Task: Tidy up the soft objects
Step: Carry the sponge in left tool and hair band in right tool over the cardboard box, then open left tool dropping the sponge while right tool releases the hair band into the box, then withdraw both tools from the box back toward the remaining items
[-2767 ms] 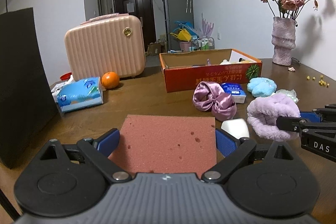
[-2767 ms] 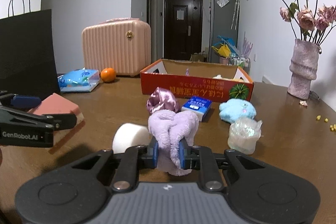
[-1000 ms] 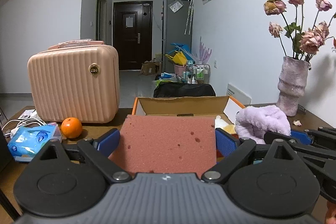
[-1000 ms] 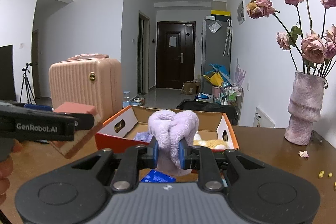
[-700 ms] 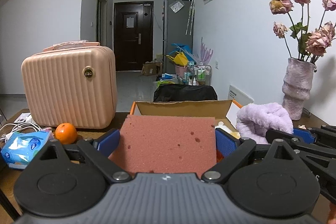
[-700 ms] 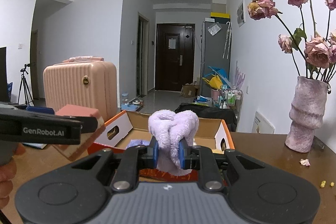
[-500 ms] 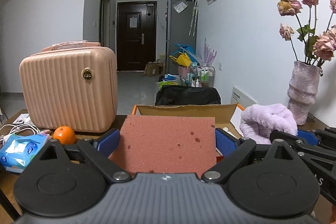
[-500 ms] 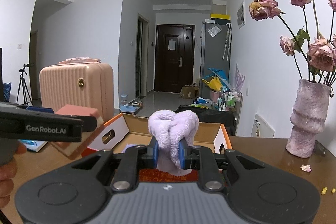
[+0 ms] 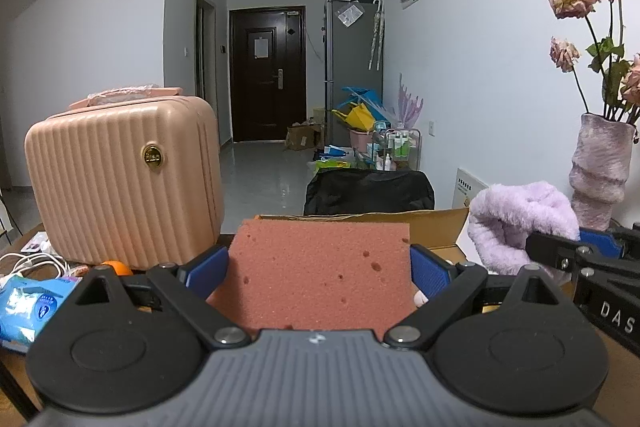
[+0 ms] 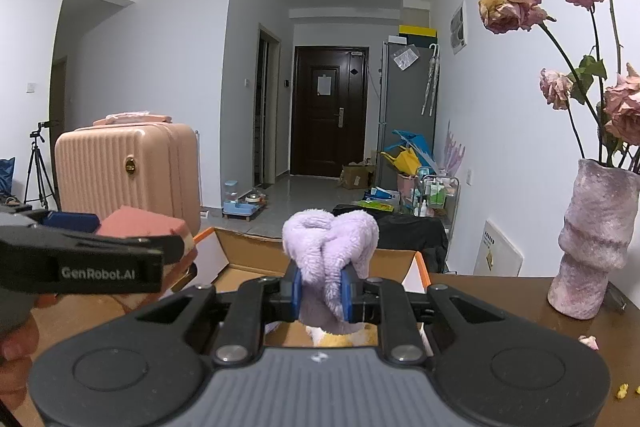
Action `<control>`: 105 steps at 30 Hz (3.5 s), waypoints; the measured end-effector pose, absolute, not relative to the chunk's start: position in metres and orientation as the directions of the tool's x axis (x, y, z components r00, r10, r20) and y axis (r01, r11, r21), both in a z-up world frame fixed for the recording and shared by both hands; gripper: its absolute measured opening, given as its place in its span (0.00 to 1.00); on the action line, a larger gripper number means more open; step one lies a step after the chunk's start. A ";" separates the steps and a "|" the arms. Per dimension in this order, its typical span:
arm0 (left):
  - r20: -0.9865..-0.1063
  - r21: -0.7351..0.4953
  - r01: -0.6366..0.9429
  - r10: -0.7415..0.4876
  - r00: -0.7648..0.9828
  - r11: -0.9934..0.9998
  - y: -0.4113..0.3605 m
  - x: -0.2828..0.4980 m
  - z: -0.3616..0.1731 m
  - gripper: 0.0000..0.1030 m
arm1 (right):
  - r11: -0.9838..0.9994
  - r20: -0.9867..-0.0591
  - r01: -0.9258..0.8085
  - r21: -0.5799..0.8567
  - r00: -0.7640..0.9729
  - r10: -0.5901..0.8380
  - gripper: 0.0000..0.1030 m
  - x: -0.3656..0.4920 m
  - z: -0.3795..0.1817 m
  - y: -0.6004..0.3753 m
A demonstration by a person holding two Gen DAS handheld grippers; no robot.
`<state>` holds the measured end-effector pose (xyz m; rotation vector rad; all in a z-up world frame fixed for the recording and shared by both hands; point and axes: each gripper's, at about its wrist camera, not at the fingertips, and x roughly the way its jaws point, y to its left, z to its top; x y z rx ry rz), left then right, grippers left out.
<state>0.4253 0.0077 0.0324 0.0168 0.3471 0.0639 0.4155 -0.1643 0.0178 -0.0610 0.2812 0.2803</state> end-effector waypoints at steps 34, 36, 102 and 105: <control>-0.404 0.046 -0.143 0.149 0.902 0.989 0.010 0.532 -0.010 0.93 | 0.960 -0.362 -0.279 -0.003 0.895 0.259 0.18 0.522 -0.013 -0.184; -0.410 0.052 -0.147 0.155 0.899 0.988 0.009 0.534 -0.013 0.93 | 0.960 -0.368 -0.282 0.000 0.892 0.262 0.18 0.525 -0.017 -0.183; -0.294 0.047 -0.088 0.098 0.951 0.995 0.022 0.401 0.005 1.00 | 0.968 -0.320 -0.245 -0.059 0.923 0.214 1.00 0.408 -0.011 -0.195; -0.290 0.042 -0.082 0.091 0.953 0.996 0.023 0.387 0.006 1.00 | 0.968 -0.320 -0.246 -0.059 0.923 0.215 1.00 0.395 -0.013 -0.196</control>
